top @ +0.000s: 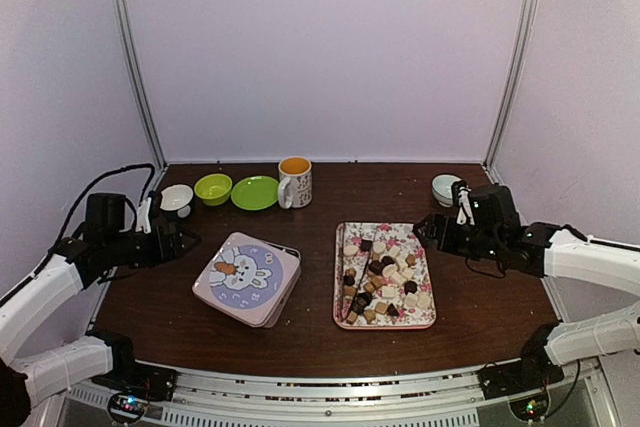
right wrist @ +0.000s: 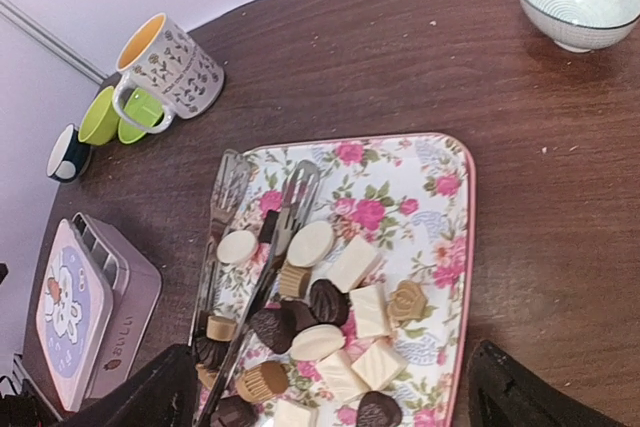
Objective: Pack the chocolate
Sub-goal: Move the box lid to the packing box.
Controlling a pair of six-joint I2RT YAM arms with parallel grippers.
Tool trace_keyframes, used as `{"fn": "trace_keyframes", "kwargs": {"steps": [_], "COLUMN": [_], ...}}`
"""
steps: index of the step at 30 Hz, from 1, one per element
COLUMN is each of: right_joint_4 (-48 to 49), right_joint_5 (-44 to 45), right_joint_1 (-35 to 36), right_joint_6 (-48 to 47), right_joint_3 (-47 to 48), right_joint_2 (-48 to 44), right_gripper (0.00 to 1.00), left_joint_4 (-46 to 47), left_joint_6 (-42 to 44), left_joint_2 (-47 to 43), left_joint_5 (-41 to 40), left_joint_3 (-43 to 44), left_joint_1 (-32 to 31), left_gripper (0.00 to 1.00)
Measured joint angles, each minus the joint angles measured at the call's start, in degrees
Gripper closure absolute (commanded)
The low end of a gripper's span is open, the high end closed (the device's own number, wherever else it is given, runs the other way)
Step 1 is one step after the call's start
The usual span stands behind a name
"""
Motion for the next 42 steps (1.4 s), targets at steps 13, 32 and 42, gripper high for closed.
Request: {"fn": "trace_keyframes", "kwargs": {"steps": [13, 32, 42], "right_joint_4": [4.5, 3.6, 3.6], "right_joint_5": [2.4, 4.8, 1.9], "right_joint_1": [15.1, 16.2, 16.3], "right_joint_6": [5.7, 5.2, 5.2], "right_joint_3": [4.5, 5.1, 5.1], "right_joint_2": [7.7, 7.0, 6.3], "right_gripper": [0.07, 0.06, 0.07], "left_joint_4": [4.9, 24.6, 32.2], "left_joint_6": [-2.0, -2.8, -13.4], "left_joint_2": [8.1, 30.2, 31.4], "left_joint_5": [0.1, 12.2, 8.1], "left_joint_3": [-3.8, -3.8, -4.9], "left_joint_1": [-1.0, -3.9, -15.9], "left_gripper": [0.02, 0.02, 0.03]}}
